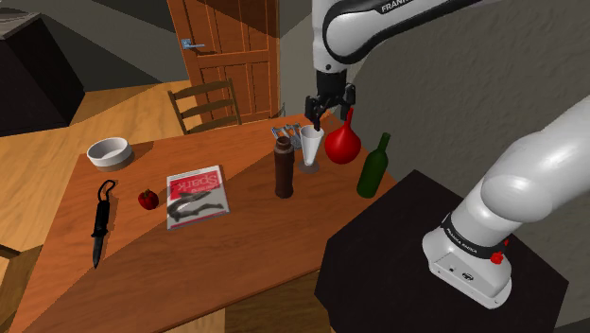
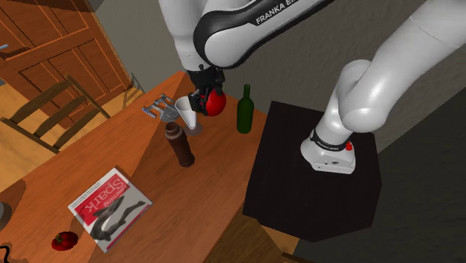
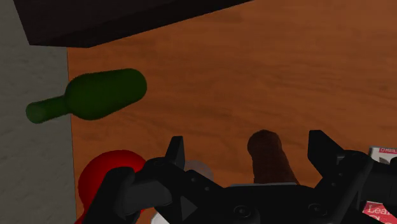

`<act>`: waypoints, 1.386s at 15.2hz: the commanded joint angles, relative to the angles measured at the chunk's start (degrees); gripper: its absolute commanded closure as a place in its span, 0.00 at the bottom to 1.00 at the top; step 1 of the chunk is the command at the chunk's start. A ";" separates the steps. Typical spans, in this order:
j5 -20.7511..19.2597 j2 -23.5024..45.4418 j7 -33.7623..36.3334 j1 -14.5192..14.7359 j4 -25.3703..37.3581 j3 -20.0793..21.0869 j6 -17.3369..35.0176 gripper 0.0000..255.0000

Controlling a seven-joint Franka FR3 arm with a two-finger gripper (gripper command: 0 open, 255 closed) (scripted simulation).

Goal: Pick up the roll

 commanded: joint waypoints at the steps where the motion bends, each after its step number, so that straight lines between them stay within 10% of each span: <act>1: -1.73 4.34 2.85 -0.23 1.43 1.11 2.84 0.00; 15: -18.80 37.52 22.41 3.80 23.47 0.30 10.50 0.00; 21: -20.28 40.96 23.79 4.48 23.93 -0.56 13.24 0.00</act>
